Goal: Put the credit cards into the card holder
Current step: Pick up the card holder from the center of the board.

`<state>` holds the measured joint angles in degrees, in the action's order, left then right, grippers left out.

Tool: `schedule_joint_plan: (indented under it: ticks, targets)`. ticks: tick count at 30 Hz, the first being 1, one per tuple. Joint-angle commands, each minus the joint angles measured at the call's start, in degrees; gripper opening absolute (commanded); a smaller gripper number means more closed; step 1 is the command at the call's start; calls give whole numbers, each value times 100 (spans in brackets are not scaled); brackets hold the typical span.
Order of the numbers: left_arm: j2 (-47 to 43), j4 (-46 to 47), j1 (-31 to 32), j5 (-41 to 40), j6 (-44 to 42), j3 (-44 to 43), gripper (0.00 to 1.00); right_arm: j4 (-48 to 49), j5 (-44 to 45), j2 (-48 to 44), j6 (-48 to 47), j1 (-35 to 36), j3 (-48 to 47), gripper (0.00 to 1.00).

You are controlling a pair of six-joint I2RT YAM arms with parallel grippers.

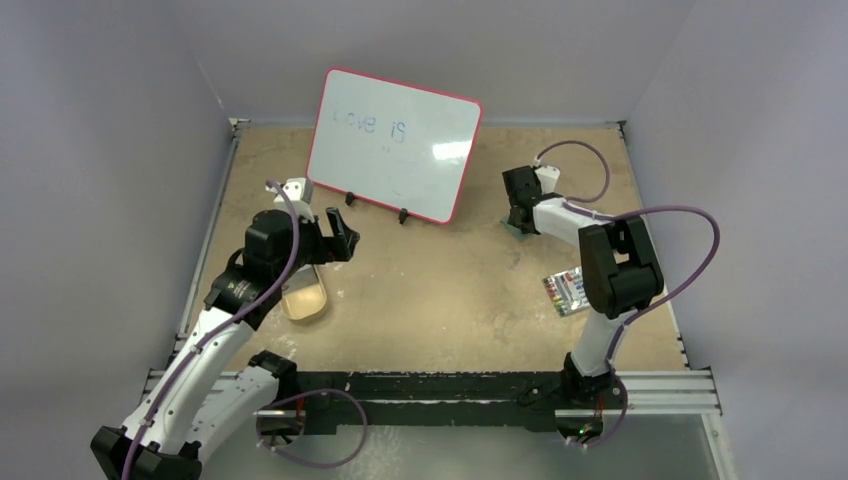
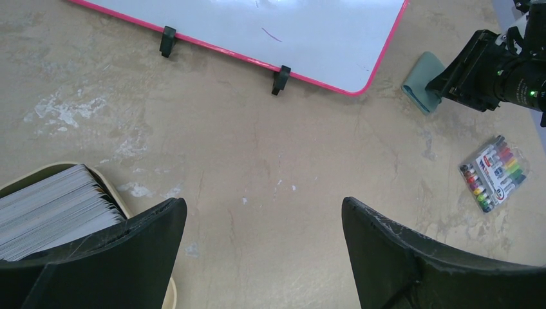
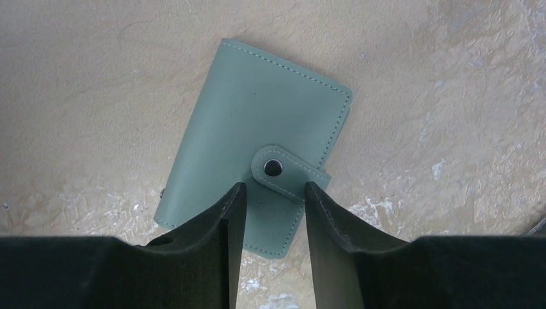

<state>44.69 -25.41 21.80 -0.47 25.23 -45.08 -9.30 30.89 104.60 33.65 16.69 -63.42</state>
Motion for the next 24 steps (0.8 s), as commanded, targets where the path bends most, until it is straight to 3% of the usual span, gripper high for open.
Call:
schedule_joint_plan:
  ticks: [1, 13, 24]
  targets:
    - [-129, 72, -31, -99, -142, -9, 90, 92, 361, 94, 59, -67, 46, 40]
    - [-190, 36, -35, -197, -168, -5, 90, 11, 128, -256, 5, -132, -151, 43]
    - [-178, 18, -31, -257, -203, -20, 90, 29, 20, 243, 167, -271, -232, 42]
